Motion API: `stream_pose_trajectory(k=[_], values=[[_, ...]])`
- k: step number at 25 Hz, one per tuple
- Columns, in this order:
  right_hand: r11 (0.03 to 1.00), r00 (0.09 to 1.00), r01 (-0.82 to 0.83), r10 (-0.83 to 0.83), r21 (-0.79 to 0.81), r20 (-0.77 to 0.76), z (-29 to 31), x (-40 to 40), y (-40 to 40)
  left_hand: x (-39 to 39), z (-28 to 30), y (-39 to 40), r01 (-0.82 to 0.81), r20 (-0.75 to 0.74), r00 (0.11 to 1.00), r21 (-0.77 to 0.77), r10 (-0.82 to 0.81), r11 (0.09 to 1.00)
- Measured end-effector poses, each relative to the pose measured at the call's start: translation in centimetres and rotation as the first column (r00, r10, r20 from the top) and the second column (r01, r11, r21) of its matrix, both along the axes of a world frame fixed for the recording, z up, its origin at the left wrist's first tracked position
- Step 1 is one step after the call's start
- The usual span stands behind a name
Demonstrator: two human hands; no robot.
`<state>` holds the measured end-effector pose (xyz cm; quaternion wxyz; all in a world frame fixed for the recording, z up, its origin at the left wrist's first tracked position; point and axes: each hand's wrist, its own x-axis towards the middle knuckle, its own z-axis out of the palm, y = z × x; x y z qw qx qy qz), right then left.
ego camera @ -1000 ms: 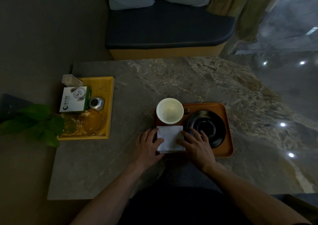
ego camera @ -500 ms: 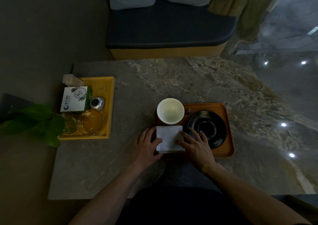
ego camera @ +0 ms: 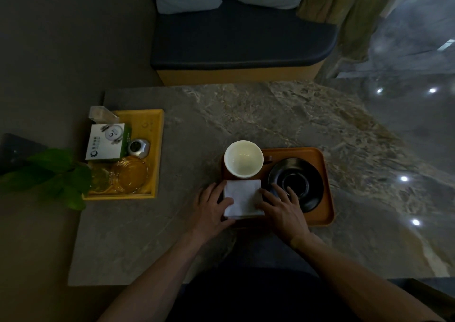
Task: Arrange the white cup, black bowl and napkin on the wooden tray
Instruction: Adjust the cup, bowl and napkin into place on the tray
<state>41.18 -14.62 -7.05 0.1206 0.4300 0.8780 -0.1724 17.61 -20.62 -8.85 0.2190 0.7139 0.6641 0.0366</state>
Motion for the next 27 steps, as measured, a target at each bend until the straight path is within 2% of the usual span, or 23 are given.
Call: stream_pose_trajectory(k=[14, 27], values=[[1.0, 0.999, -0.014, 0.013, 0.015, 0.029, -0.1, 0.3, -0.4, -0.1, 0.3, 0.2, 0.024, -0.047, 0.999, -0.064, -0.027, 0.998], [0.998, 0.996, 0.06, -0.061, 0.014, 0.058, 1.0, 1.2, -2.8, 0.2, 1.5, -1.0, -0.006, -0.07, 0.998, -0.135, -0.004, 0.991]])
